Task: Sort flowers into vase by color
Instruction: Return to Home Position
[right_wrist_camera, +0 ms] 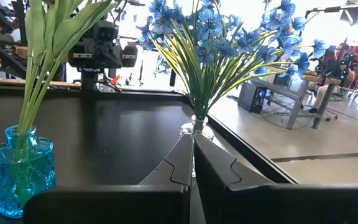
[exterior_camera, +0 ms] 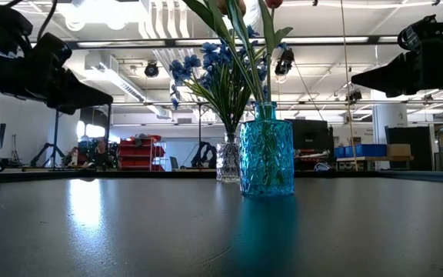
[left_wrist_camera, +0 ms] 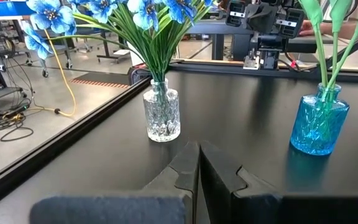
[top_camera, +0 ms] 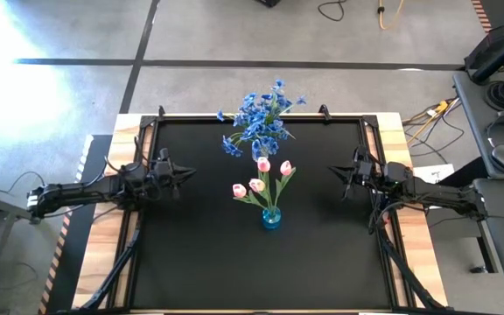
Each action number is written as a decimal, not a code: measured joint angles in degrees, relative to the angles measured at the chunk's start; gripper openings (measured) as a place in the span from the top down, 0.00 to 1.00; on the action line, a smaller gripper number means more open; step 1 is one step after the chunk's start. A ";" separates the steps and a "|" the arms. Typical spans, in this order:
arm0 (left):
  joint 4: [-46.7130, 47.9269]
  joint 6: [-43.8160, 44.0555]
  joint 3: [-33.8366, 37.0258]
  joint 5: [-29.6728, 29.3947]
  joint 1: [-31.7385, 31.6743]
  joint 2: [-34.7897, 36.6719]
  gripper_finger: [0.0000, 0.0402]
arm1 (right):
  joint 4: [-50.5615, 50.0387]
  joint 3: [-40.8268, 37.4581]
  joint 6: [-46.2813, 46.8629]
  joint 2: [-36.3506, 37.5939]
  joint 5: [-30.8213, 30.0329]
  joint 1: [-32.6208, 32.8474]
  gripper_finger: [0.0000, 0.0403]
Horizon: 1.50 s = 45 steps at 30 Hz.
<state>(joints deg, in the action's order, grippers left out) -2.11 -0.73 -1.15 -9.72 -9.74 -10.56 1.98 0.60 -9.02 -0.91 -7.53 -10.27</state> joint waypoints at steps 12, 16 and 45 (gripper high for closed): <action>-0.04 0.00 -0.02 0.02 0.00 -1.29 1.00 | 0.01 -0.02 0.00 0.00 0.00 0.00 0.98; -0.04 0.00 -0.02 0.02 0.00 -1.61 1.00 | 0.02 -0.02 0.00 0.01 0.00 -0.01 0.98; -0.02 0.00 -0.07 0.04 0.00 -2.28 1.00 | 0.02 -0.02 0.00 0.01 0.00 0.01 0.98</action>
<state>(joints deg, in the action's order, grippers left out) -2.13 -0.73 -1.21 -9.68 -9.74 -12.84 2.00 0.58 -9.02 -0.90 -7.53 -10.26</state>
